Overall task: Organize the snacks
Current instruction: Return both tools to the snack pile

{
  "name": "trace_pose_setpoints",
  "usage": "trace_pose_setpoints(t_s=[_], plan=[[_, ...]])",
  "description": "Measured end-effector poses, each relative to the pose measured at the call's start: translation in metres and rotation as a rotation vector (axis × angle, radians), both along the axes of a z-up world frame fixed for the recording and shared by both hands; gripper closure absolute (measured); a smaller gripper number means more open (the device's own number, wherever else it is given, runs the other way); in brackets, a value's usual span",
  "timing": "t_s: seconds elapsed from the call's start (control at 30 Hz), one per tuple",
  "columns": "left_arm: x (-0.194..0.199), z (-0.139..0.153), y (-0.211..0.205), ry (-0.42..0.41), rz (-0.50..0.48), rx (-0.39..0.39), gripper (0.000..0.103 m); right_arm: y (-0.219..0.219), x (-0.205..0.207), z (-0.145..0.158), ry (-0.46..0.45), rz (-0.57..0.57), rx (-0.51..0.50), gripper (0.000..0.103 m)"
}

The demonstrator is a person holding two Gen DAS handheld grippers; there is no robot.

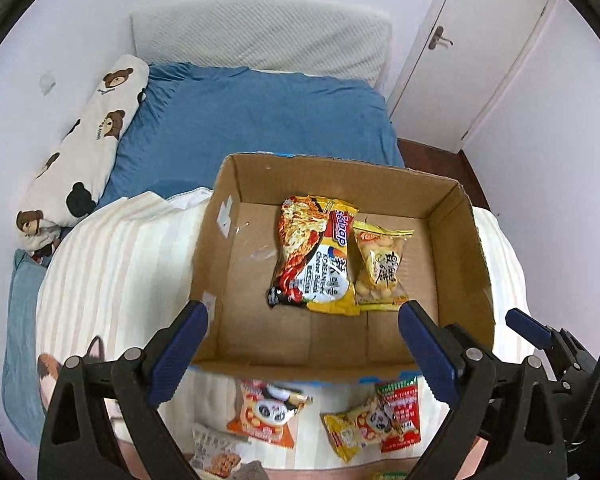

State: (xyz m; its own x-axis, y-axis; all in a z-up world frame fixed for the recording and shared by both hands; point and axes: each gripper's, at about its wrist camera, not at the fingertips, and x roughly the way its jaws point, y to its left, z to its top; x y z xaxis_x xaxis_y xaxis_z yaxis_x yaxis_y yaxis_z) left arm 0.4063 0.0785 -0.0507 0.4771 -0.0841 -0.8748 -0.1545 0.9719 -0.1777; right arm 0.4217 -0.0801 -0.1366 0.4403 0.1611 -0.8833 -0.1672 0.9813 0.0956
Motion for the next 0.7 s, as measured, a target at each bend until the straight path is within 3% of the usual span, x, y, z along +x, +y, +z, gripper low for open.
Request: trace_pose_setpoints(t_s=[0.17,0.3,0.57,0.7], plan=[[-0.035,0.008,0.003,-0.016,0.006,0.012,0.005,-0.006,-0.038,0.014,-0.013,-0.011,0.039,0.005],[-0.073,-0.005,0.008,0.017,0.008,0.036,0.005,-0.010,-0.072,0.005,0.022,-0.006,0.054,0.005],[-0.145,-0.092,0.041,0.243,0.083,0.041,0.005,-0.020,-0.121,-0.082,0.285,-0.069,0.154,0.005],[-0.180,-0.145,0.058,0.378,0.109,0.030,0.005,-0.025,-0.145,-0.119,0.367,-0.106,0.156,0.005]])
